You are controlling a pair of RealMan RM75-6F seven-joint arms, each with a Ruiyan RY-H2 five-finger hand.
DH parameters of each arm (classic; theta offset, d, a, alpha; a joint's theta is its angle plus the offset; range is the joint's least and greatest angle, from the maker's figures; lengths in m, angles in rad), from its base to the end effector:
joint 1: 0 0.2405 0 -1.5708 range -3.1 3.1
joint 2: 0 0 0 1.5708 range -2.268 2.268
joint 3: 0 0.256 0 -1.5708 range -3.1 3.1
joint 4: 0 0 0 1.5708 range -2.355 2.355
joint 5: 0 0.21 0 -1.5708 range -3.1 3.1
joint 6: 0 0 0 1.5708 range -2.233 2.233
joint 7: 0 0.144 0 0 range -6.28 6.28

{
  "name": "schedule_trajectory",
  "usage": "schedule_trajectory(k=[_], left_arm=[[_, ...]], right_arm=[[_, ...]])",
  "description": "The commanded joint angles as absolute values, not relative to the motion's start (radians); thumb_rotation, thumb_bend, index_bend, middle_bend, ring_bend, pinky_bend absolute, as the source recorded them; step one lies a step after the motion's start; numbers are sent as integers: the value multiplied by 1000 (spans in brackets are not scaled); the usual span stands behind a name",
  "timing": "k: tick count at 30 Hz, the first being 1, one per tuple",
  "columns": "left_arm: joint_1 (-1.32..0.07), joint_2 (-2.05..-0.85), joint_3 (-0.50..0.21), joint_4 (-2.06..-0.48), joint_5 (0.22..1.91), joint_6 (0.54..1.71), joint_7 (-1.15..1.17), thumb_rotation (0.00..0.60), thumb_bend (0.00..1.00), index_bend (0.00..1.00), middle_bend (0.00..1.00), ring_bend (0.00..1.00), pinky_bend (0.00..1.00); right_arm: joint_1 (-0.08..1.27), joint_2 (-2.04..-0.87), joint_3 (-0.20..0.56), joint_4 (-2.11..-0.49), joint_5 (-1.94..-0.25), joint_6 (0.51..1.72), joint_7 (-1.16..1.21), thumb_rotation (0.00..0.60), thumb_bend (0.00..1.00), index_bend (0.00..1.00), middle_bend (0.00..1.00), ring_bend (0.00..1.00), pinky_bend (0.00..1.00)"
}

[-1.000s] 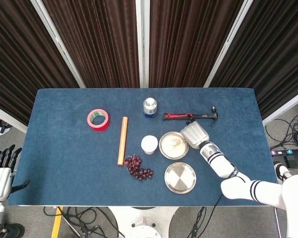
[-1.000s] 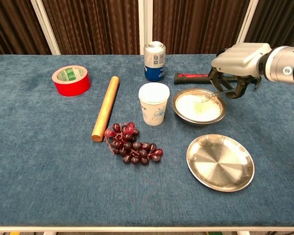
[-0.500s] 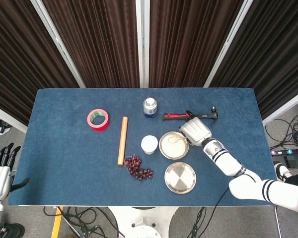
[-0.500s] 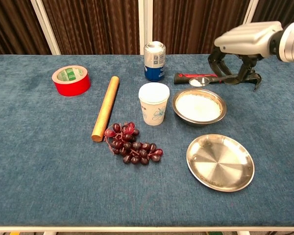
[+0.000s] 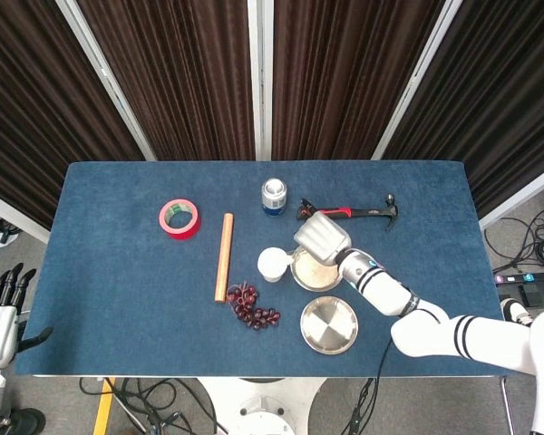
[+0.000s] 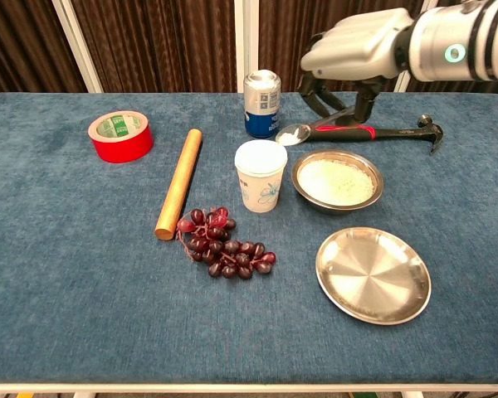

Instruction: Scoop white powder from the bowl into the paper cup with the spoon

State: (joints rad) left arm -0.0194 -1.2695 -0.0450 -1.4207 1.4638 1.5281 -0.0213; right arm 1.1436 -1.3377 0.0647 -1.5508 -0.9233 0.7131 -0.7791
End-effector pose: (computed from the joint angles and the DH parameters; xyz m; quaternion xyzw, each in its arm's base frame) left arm -0.3476 0.1592 0.1350 -0.5626 -0.3976 -0.3683 0.6243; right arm -0.0716 -0.3879 0.0105 0.8885 -0.1004 0.2051 0.3980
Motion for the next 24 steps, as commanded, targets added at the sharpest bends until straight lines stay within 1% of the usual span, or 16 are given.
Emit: schedule_trajectory(k=[1, 6, 14, 24], left_arm=[[-17, -1274, -43, -1411, 1462, 1526, -30, 600, 104, 140, 98, 45, 42], [-16, -1284, -43, -1393, 1459, 1522, -47, 600, 105, 140, 98, 45, 42], [-11, -1297, -43, -1366, 1453, 1520, -70, 600, 104, 140, 98, 45, 42], [-6, -1306, -38, -1347, 1456, 1519, -87, 600, 104, 140, 98, 45, 42]], right_arm=[[1212, -1396, 39, -1562, -826, 762, -917, 600, 327, 630, 611, 247, 0], [1260, -1449, 1, -1556, -796, 836, -1074, 600, 327, 630, 611, 247, 0], [1284, -1515, -60, -1497, -920, 927, -1233, 600, 327, 638, 611, 259, 0], [1260, -1556, -117, -1450, -1056, 1020, -1405, 600, 327, 638, 611, 260, 0]])
